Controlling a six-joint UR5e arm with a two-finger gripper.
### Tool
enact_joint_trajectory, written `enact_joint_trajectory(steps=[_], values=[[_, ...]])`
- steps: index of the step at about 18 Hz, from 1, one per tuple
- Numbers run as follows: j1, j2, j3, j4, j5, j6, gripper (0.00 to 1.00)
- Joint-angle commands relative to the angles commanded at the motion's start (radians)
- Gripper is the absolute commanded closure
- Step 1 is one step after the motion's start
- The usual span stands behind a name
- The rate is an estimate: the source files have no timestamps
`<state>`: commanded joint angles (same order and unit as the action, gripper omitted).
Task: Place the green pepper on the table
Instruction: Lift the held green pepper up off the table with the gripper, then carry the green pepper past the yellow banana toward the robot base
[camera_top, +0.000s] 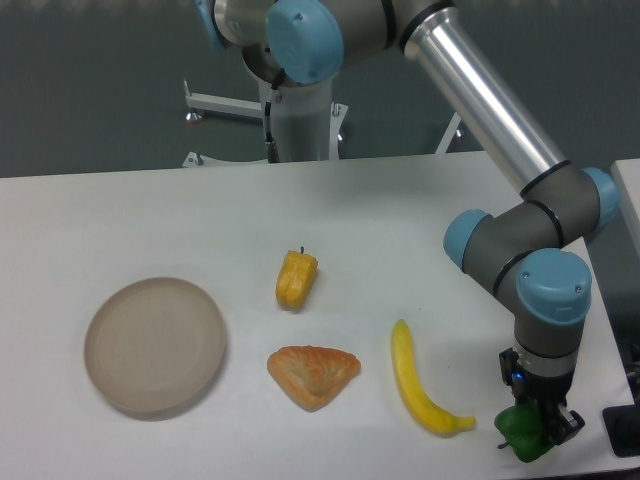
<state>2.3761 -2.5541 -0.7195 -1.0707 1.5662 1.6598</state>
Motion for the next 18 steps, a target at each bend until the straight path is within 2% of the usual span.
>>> enact_joint_trajectory(steps=[5,9,14,18], values=[[-0.002,0.021,-0.029,-0.002,-0.002,-0.005,0.64],[-0.002,0.103,-0.139,-0.002,-0.003,-0.017,0.64],[0.024,0.303,-0.391,-0.052,-0.006,-0.046,0.64],[0.075,0.463,-0.592,-0.064,-0.034,-0.028,0.64]])
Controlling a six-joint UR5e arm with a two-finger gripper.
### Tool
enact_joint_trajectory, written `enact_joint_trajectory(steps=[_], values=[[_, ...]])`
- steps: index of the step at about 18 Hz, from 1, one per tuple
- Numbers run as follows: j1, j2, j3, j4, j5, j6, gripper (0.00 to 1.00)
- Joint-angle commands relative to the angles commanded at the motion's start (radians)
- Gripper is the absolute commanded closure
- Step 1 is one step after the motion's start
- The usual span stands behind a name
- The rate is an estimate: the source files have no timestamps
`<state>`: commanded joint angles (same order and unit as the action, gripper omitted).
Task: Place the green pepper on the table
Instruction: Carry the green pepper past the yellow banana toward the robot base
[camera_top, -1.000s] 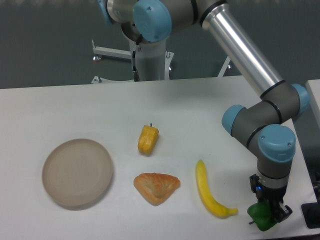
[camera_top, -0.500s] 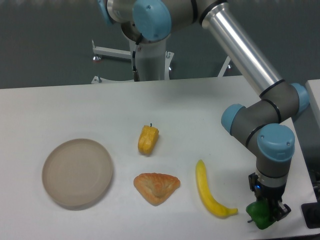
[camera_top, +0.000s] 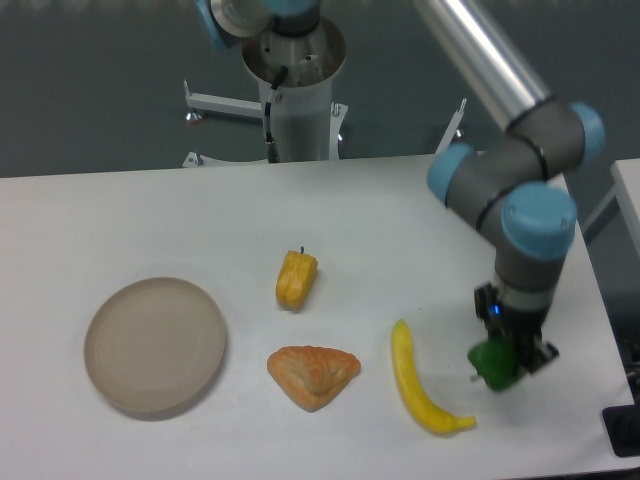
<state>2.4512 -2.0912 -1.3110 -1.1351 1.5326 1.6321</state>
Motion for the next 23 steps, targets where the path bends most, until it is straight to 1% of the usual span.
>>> enact_joint_trajectory(steps=[2,3,5,8,10,15,17,19,21,23], values=[[0.034,0.071,-0.094,-0.011,-0.012,0.003,0.64],[0.044,0.097,-0.134,-0.014,-0.017,0.02,0.64],[0.069,0.144,-0.198,-0.014,-0.015,0.09,0.64],[0.103,0.187,-0.273,-0.009,-0.012,0.141,0.64],[0.124,0.201,-0.327,-0.005,-0.011,0.144,0.64],[0.152,0.206,-0.375,-0.006,-0.028,0.089,0.64],[0.164,0.191,-0.372,-0.009,-0.063,0.057,0.64],[0.189,0.175,-0.375,-0.015,-0.126,0.019,0.64],[0.19,0.166,-0.378,-0.012,-0.14,-0.035,0.64],[0.189,0.163,-0.379,-0.012,-0.141,-0.046,0.64]])
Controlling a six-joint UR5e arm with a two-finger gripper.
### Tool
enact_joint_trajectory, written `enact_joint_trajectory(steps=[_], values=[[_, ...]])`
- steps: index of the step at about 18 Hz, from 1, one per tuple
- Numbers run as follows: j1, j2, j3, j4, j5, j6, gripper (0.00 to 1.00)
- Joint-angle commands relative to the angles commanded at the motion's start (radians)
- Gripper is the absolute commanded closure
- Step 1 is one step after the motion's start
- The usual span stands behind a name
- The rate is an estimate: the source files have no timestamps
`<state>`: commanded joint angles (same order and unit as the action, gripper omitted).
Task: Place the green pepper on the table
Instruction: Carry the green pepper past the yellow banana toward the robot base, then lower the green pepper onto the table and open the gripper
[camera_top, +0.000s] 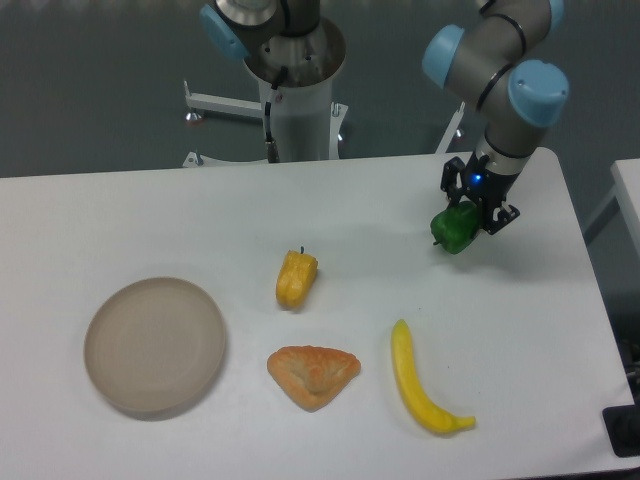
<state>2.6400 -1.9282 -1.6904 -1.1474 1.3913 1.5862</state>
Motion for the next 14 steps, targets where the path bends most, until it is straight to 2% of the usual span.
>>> enact_joint_trajectory(steps=[14], values=[[0.0,-0.032,-0.008,0.009,-0.014,-0.025,0.61]])
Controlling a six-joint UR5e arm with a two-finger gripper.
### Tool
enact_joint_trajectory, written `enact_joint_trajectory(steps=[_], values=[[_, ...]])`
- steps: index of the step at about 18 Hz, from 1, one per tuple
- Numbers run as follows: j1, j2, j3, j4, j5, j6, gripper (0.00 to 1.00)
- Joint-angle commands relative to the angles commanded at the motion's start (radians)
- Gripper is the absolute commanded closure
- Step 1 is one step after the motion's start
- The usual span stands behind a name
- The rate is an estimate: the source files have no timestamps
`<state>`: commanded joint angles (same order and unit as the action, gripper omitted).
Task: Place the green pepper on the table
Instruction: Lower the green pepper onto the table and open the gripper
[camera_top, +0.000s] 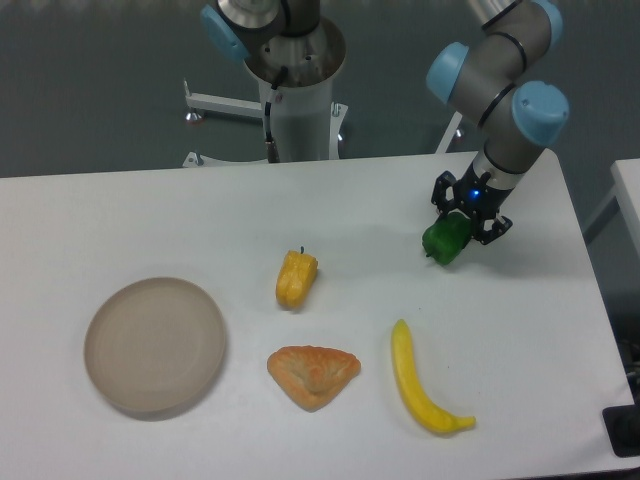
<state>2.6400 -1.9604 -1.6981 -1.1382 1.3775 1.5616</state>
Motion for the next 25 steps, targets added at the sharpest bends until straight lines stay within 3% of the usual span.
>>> enact_joint_trajectory(steps=[3,5,6,13,16,19,25], values=[[0.002,0.0,0.011,0.0,0.002,0.0,0.37],[0.003,0.0,0.017,0.0,0.002,0.0,0.05],[0.003,0.002,0.024,0.0,0.003,0.0,0.0],[-0.021,0.015,0.083,-0.002,0.018,-0.009,0.0],[-0.07,0.029,0.109,0.023,0.035,-0.11,0.0],[-0.142,0.026,0.161,0.025,0.122,-0.129,0.0],[-0.241,-0.014,0.239,0.046,0.199,-0.235,0.0]])
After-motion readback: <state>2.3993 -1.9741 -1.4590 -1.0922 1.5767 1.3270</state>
